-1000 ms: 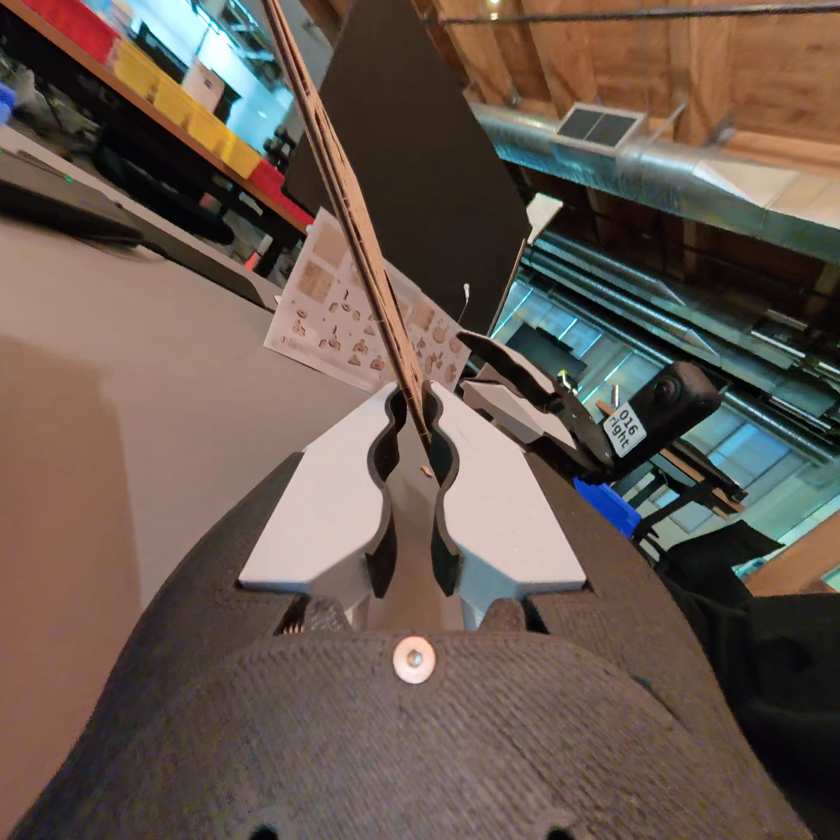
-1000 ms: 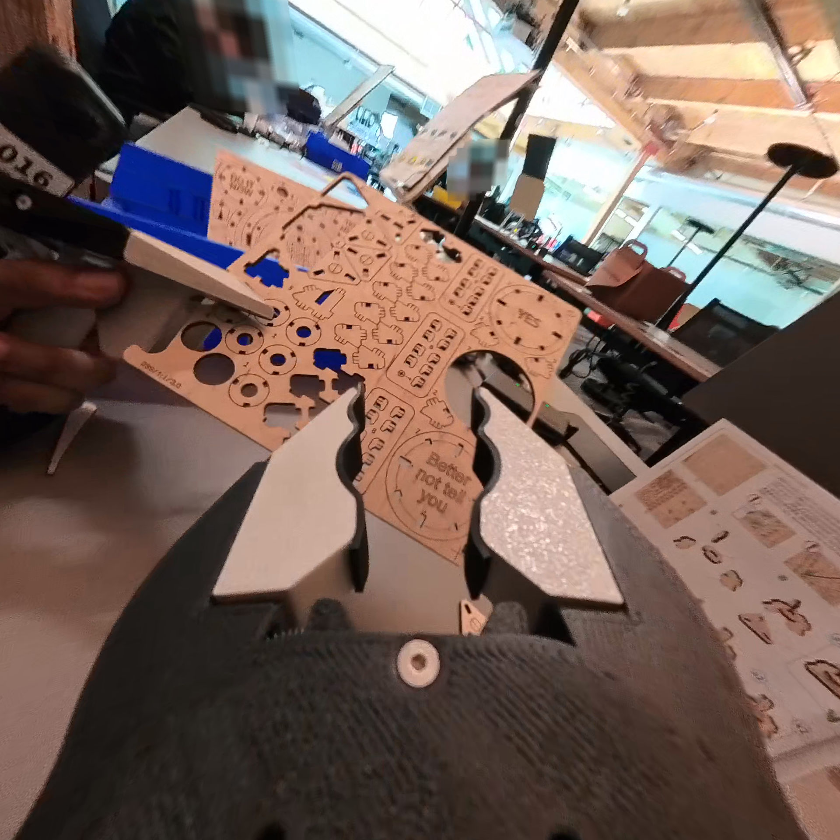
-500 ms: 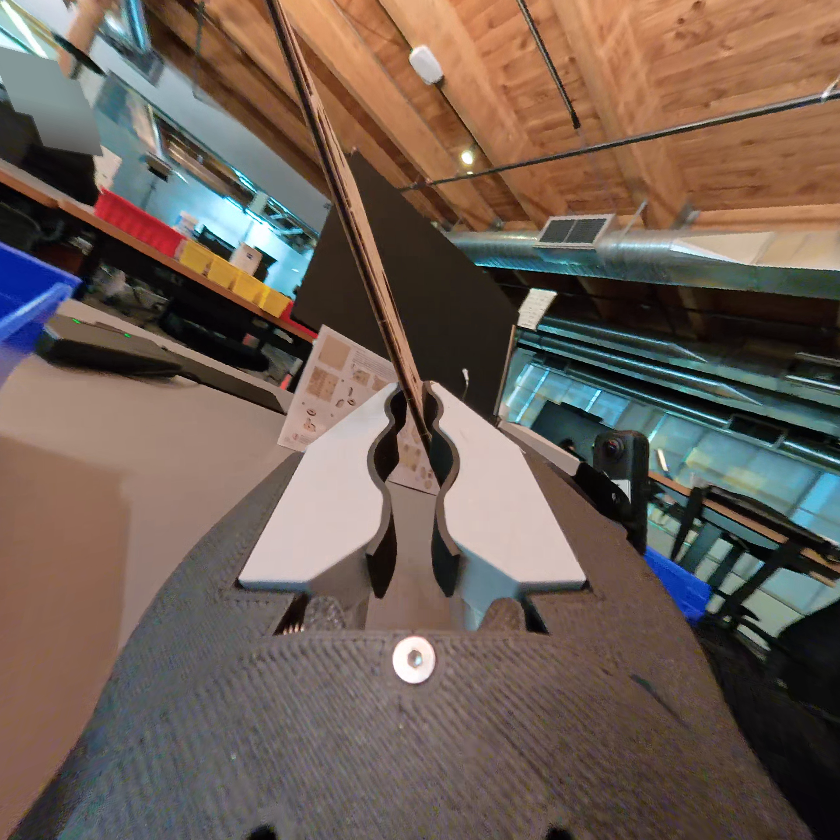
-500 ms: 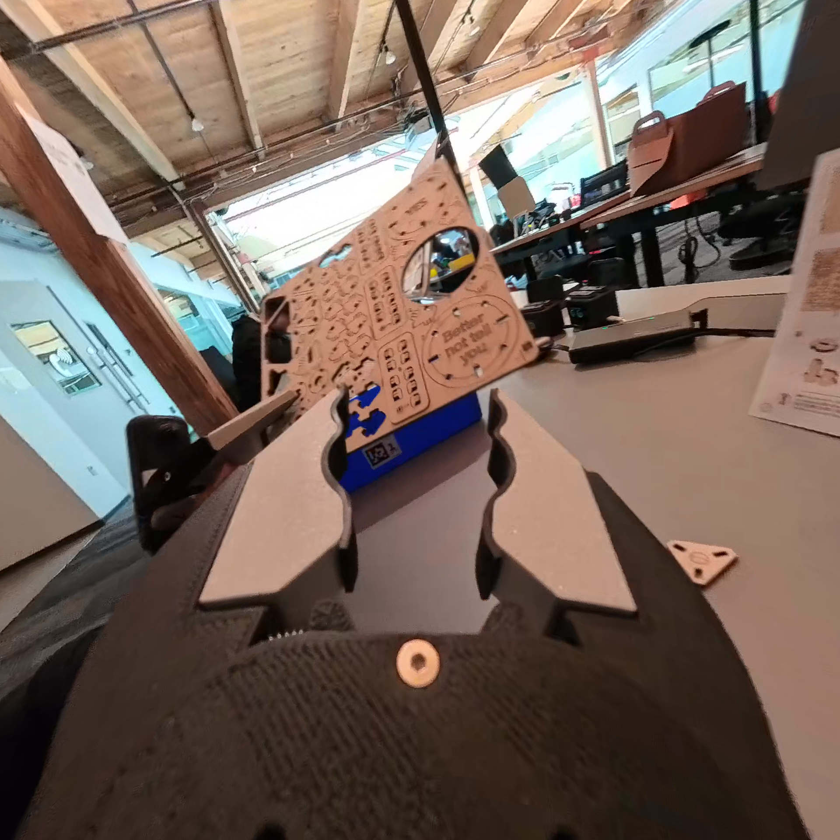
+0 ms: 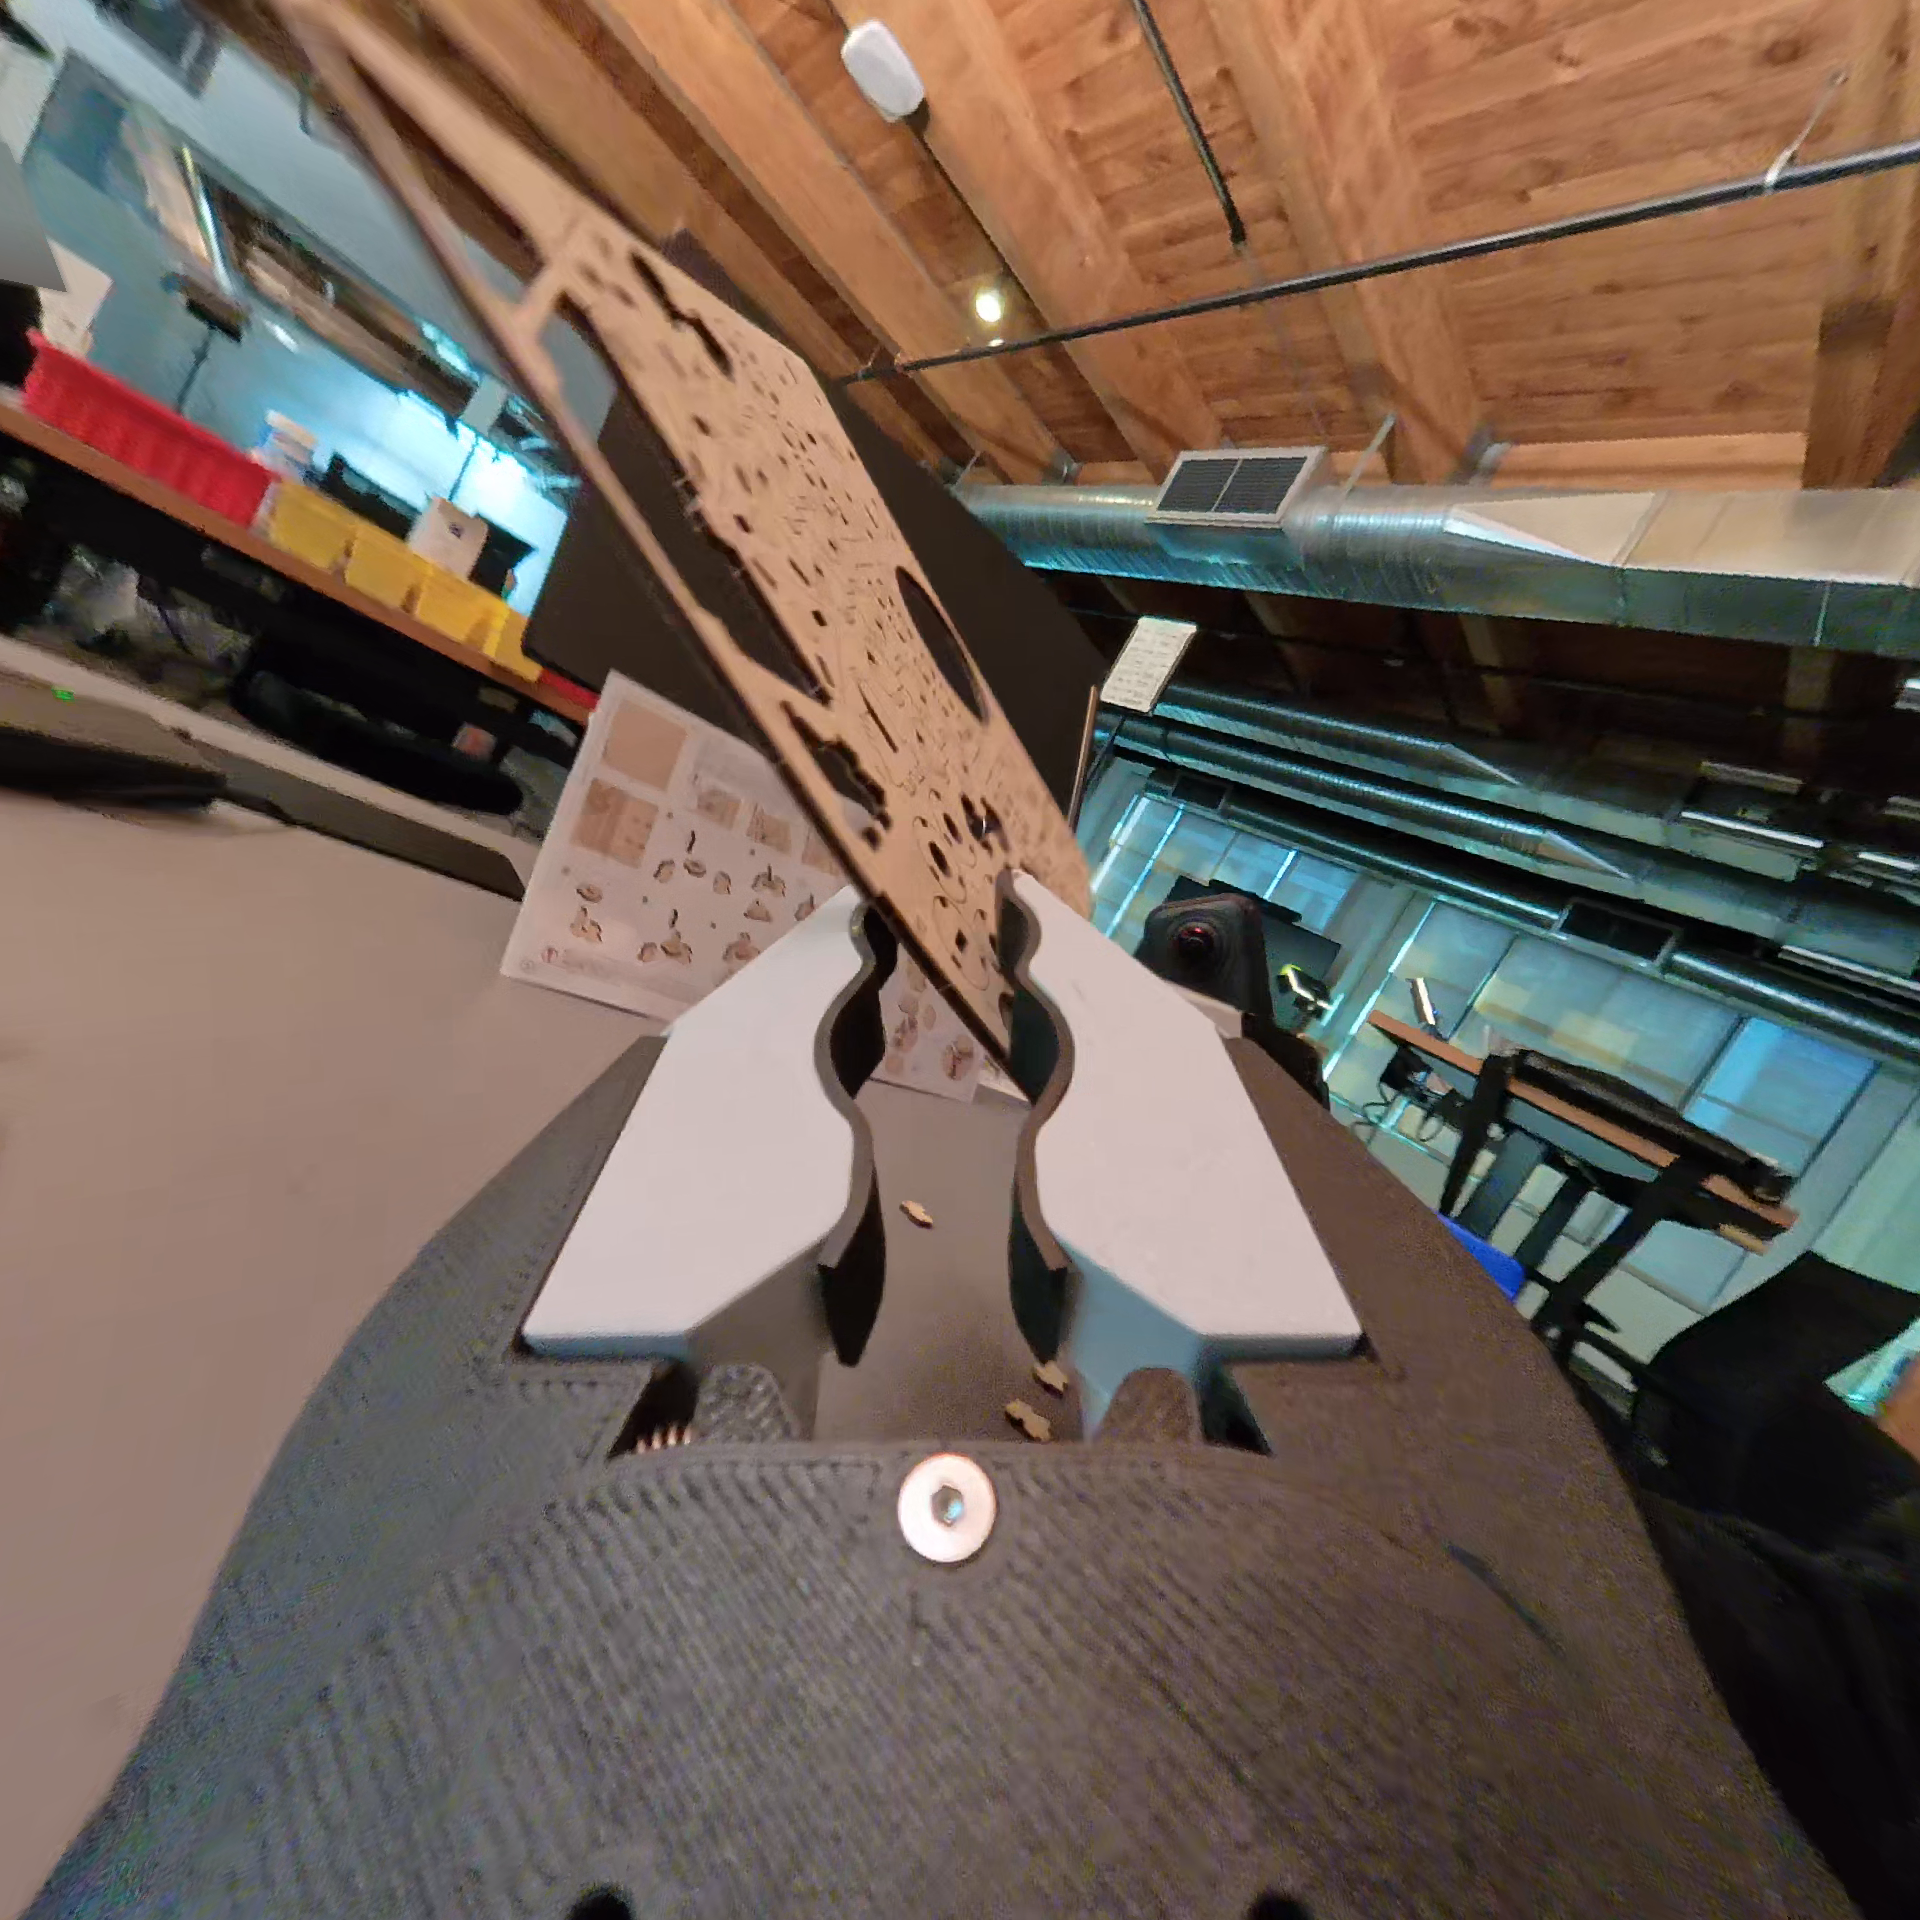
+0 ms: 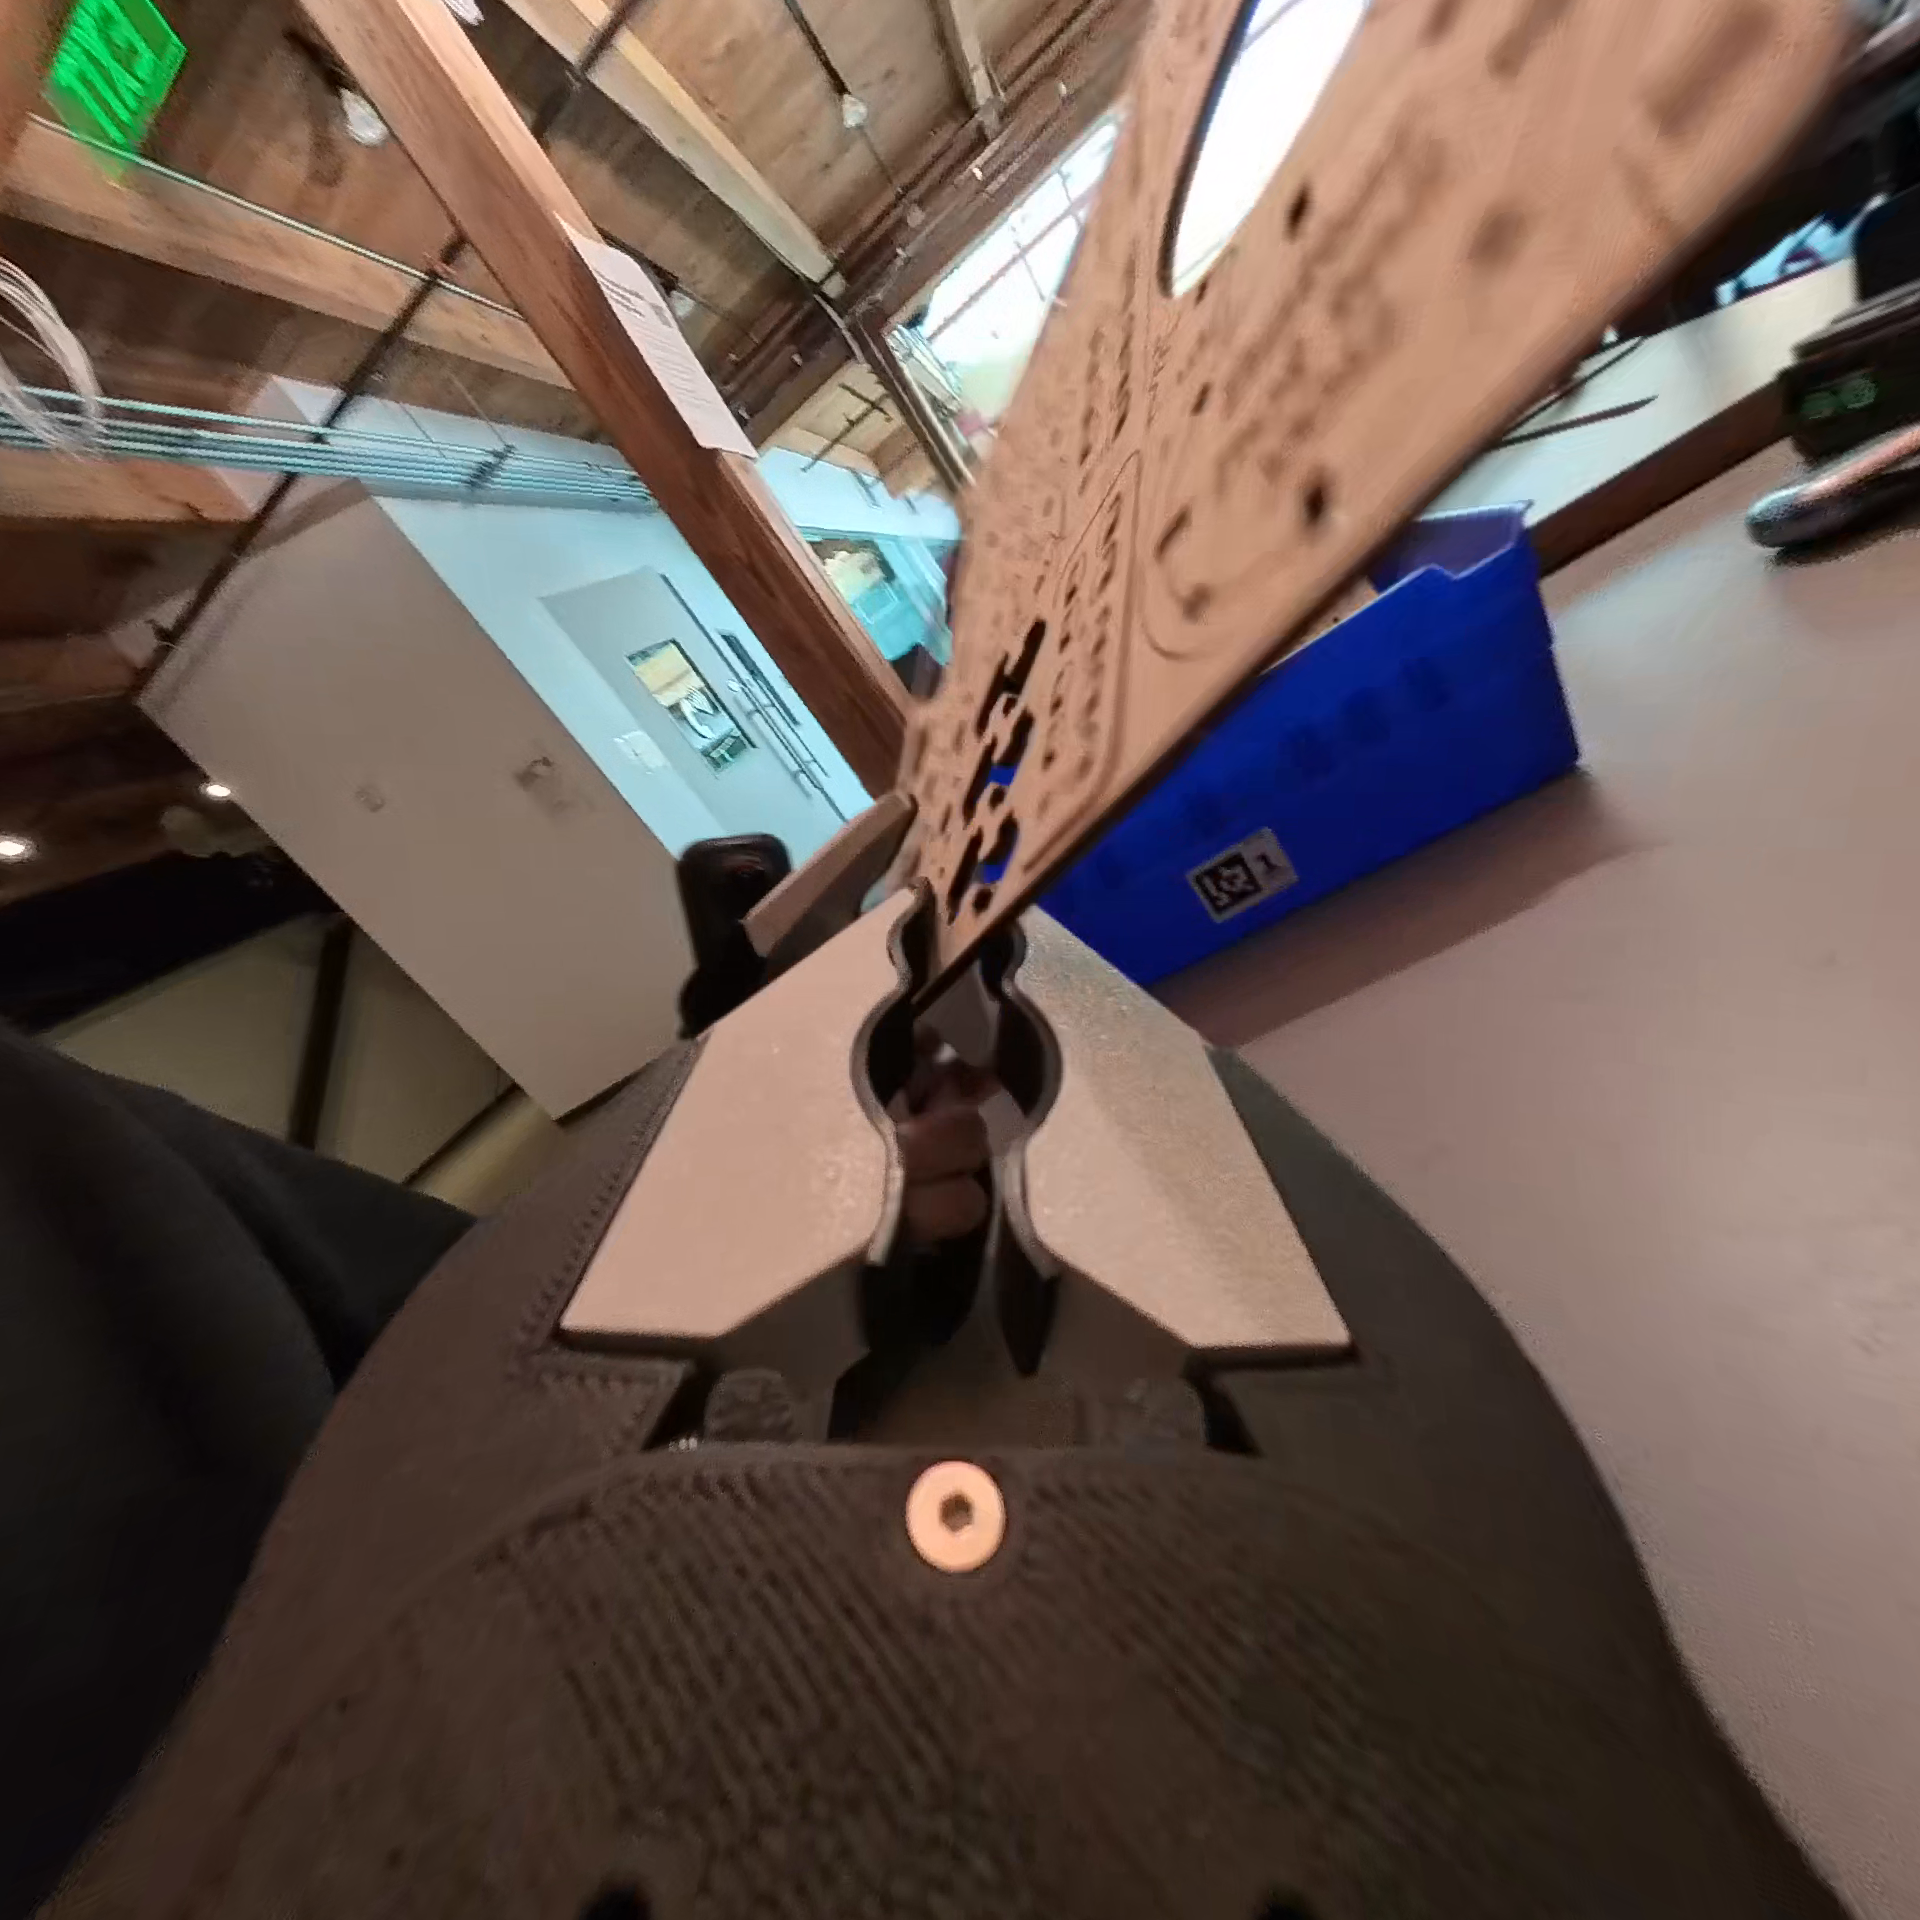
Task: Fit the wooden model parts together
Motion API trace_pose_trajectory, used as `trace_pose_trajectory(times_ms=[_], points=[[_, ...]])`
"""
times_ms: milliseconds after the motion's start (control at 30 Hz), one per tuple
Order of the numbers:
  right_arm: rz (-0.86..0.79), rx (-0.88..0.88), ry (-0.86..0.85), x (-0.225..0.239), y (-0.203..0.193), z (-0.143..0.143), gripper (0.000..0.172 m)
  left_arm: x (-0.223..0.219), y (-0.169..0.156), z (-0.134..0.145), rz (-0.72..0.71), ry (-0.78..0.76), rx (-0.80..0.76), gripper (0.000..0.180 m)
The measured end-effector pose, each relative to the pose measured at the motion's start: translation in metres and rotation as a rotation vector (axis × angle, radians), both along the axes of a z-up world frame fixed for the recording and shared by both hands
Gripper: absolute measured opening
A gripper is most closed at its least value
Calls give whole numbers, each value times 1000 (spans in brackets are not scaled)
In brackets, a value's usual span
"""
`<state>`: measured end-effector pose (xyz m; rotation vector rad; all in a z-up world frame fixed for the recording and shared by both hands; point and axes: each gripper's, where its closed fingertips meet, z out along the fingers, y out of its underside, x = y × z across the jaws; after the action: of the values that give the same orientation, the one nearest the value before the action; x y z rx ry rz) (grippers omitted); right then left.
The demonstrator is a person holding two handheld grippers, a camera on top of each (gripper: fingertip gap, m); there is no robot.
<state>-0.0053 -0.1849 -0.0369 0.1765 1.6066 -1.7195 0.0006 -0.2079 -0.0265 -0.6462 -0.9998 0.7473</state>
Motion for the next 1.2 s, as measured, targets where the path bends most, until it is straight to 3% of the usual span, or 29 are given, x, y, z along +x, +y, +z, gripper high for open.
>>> trace_pose_trajectory(times_ms=[333,467,600,733,900,1200], points=[[60,33,-32,-1,0,-9,6,-10,21,-14,-281,-34,177,12],[-1,47,33,-4,-3,-12,7,-10,20,-15,-202,-47,68,8],[-9,89,45,-3,-6,-19,22,-5,12,-12,-111,-32,-16,8],[0,77,2,-3,-6,-19,12,-6,12,-16,-100,-44,-44,8],[18,73,-67,-8,-4,-19,12,-12,26,-22,-92,-78,-123,8],[77,113,-50,2,-5,-24,11,-10,22,-20,-90,-66,-104,8]])
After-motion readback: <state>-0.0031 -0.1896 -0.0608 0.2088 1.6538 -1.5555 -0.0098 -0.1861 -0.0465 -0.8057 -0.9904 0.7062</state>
